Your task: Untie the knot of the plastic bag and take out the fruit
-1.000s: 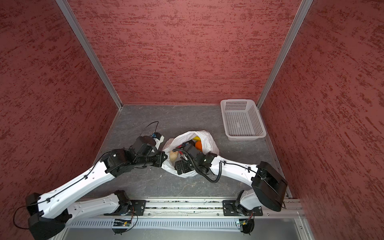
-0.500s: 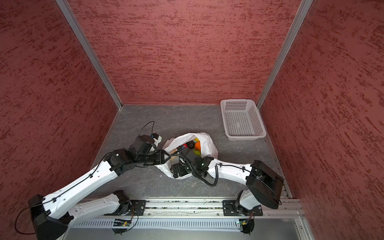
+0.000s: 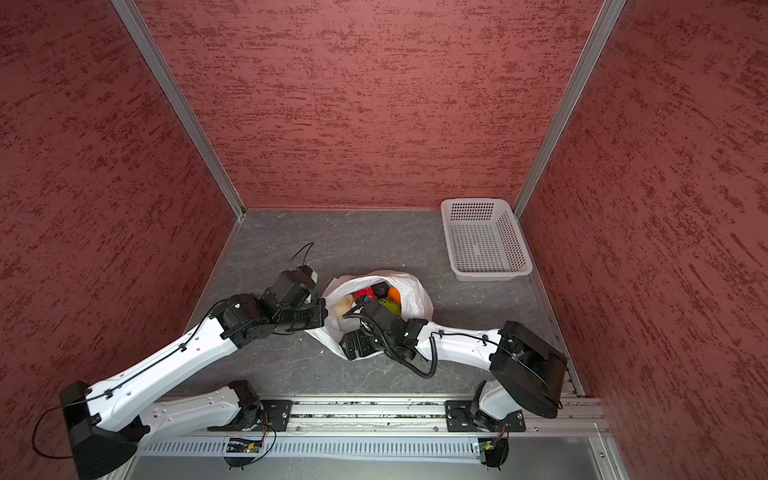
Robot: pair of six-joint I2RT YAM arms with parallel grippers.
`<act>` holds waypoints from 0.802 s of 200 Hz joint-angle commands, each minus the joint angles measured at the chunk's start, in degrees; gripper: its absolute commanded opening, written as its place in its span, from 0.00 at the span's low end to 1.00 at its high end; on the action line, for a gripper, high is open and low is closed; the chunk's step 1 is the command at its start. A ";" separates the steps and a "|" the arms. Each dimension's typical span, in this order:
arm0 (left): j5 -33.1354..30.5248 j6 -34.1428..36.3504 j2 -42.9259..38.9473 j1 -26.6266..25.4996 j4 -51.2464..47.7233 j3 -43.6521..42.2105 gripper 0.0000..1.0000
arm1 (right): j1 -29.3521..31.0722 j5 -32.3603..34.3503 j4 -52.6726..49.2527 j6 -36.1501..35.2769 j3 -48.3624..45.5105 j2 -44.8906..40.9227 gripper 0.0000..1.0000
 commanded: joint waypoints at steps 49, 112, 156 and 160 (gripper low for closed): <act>-16.43 -0.63 -4.03 -7.03 -4.64 0.89 0.00 | -1.30 10.42 -13.70 8.07 -1.00 -0.89 0.98; -8.34 0.86 -4.43 -12.72 6.79 -5.67 0.00 | -2.50 11.02 -19.13 7.48 7.29 -0.47 0.99; -10.02 2.70 -3.73 -15.70 9.56 -5.55 0.00 | -6.62 16.12 -23.81 12.47 9.37 -2.91 0.99; -10.26 2.77 -3.95 -15.74 9.74 -5.54 0.00 | -6.95 16.60 -23.90 13.13 9.08 -3.44 0.99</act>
